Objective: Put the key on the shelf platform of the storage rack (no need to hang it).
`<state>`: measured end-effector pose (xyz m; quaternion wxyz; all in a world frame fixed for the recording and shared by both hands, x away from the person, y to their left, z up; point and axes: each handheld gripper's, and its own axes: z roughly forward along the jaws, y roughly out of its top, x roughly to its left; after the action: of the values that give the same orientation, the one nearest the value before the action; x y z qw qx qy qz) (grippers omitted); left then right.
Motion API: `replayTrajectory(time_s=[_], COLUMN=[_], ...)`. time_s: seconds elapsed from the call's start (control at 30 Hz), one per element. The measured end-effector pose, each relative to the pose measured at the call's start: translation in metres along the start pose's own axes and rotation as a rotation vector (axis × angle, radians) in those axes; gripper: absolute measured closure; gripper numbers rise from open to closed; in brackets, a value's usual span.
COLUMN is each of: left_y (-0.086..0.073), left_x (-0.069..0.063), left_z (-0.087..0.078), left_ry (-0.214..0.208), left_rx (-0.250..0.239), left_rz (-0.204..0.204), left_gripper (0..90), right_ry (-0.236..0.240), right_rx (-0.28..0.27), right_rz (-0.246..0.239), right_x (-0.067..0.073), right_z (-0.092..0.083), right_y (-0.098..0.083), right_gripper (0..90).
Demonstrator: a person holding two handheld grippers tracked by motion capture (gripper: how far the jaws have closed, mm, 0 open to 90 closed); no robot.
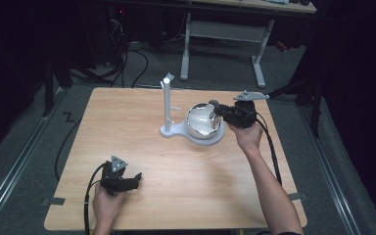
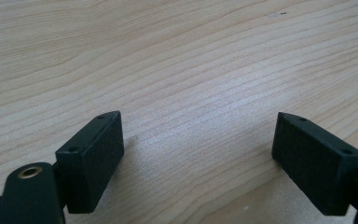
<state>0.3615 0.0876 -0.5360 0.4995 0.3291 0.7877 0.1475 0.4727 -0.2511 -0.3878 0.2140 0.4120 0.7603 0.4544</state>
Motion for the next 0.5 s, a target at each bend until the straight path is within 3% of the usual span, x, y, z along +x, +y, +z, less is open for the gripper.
replayTrajectory(time_s=[0.5], left_y=[0.0], left_x=[0.0], left_z=[0.0], left_ry=[0.0], left_rx=[0.001], left_rz=[0.001], left_gripper=[16.9], right_ry=[-0.039], right_rx=[0.058], right_rz=[-0.005], right_x=[0.001], right_z=[0.025], right_y=[-0.008], right_gripper=[74.0])
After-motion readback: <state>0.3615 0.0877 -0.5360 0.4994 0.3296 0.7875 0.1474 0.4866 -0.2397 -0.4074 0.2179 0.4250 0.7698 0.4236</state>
